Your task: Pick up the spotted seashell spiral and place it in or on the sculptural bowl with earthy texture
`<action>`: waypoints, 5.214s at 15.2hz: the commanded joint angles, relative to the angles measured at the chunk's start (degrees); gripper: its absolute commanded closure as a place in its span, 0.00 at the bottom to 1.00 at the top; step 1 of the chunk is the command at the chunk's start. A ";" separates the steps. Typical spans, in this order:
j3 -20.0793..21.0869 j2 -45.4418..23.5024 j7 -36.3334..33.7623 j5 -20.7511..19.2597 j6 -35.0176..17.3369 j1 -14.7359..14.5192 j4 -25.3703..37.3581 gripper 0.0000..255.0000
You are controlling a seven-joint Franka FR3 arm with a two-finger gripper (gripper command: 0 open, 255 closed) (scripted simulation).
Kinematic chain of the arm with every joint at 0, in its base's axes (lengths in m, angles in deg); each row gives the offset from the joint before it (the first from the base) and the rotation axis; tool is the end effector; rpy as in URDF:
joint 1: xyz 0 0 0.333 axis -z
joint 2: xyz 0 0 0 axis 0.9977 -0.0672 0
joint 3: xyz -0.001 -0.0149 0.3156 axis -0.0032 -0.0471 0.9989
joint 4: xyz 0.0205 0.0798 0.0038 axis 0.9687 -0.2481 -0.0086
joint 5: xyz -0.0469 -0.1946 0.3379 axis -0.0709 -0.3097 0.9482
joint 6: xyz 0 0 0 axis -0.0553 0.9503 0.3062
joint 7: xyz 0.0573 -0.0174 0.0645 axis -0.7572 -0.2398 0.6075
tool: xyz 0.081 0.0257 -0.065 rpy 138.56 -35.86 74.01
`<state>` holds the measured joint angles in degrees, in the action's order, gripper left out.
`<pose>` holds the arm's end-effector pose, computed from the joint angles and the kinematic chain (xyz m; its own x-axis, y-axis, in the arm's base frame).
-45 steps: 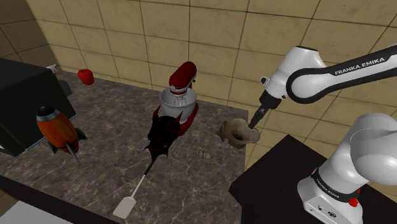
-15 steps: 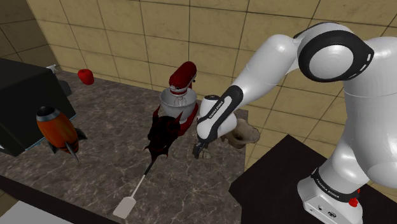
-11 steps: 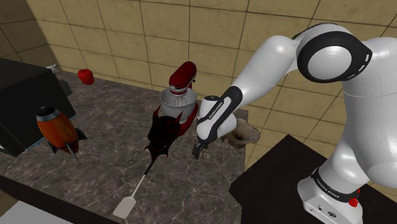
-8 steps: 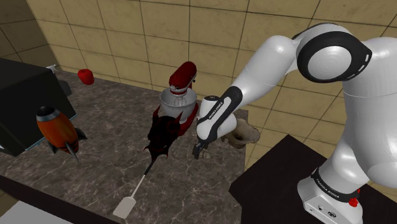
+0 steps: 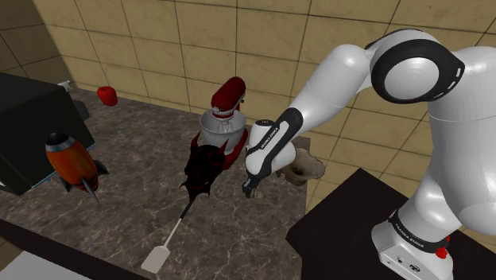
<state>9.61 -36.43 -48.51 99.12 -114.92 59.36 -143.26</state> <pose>0.4843 0.2116 0.1035 0.9509 0.3094 -0.0036 0.3058 -0.9415 -0.1414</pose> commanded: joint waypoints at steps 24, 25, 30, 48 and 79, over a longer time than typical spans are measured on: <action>-5.60 16.75 -7.17 -7.19 12.54 -4.04 -4.04 1.00; -5.78 17.45 -7.52 -7.57 13.17 -4.15 -4.08 1.00; -6.57 20.81 -9.21 -9.42 16.40 -4.60 -4.05 1.00; -10.59 33.39 -7.13 -14.22 23.89 -1.88 -9.49 1.00; -20.75 32.79 14.61 -11.80 14.19 6.23 -21.41 1.00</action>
<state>-11.14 -3.63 -33.91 87.32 -100.72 65.59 -164.68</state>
